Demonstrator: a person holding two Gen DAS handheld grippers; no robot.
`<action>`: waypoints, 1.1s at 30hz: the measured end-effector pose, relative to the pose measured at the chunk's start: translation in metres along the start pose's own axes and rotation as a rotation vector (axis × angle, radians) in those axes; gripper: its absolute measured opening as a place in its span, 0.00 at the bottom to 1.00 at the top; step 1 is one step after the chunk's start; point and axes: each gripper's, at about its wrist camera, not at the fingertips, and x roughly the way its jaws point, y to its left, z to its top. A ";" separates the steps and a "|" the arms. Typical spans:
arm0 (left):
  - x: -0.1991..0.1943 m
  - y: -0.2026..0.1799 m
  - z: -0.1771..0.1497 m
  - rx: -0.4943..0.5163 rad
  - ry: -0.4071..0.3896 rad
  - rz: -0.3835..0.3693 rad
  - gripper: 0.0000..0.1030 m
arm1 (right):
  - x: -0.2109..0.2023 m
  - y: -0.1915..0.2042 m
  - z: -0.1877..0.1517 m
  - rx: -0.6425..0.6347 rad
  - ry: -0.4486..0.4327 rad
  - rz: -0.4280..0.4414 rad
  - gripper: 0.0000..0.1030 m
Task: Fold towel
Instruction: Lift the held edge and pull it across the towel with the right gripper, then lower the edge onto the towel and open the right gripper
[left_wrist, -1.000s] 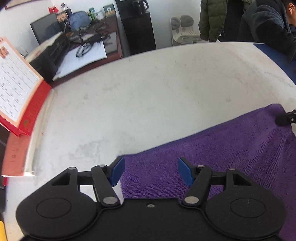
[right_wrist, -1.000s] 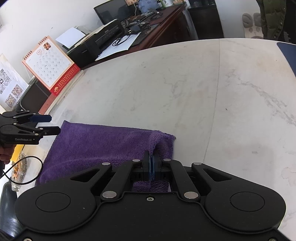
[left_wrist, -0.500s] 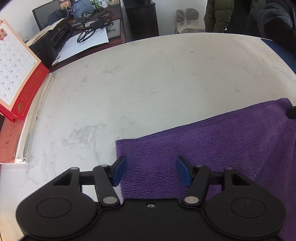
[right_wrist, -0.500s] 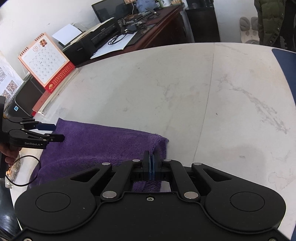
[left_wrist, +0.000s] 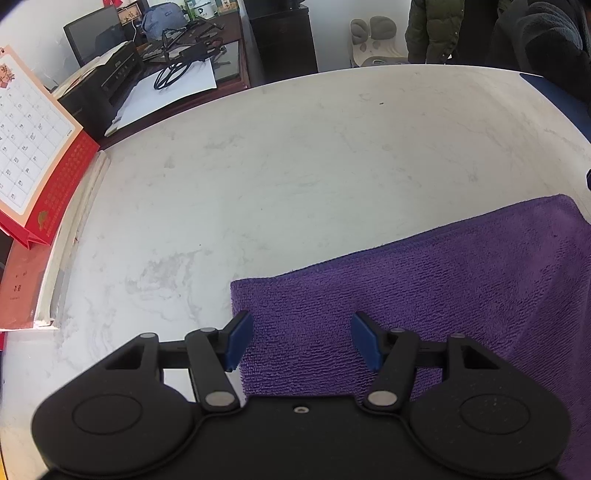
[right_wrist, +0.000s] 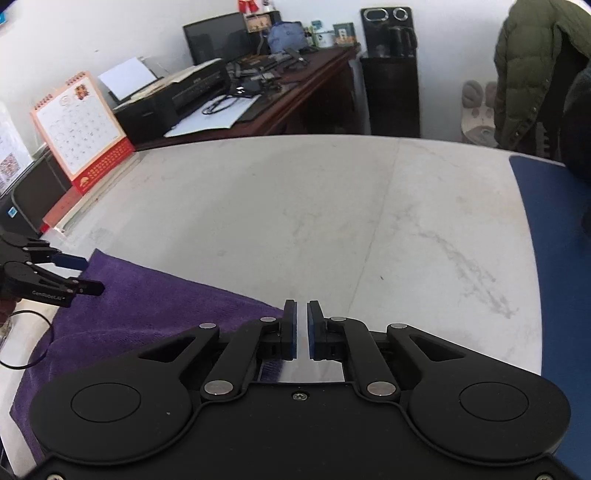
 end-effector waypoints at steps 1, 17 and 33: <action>0.000 0.000 0.000 -0.001 0.000 0.001 0.56 | 0.002 0.009 0.002 -0.036 0.006 0.026 0.06; -0.001 0.006 -0.005 -0.040 -0.033 -0.015 0.56 | 0.037 0.015 0.003 -0.144 0.065 -0.017 0.05; -0.084 -0.003 -0.060 -0.085 -0.139 -0.010 0.56 | -0.076 0.039 -0.060 0.066 0.118 0.087 0.15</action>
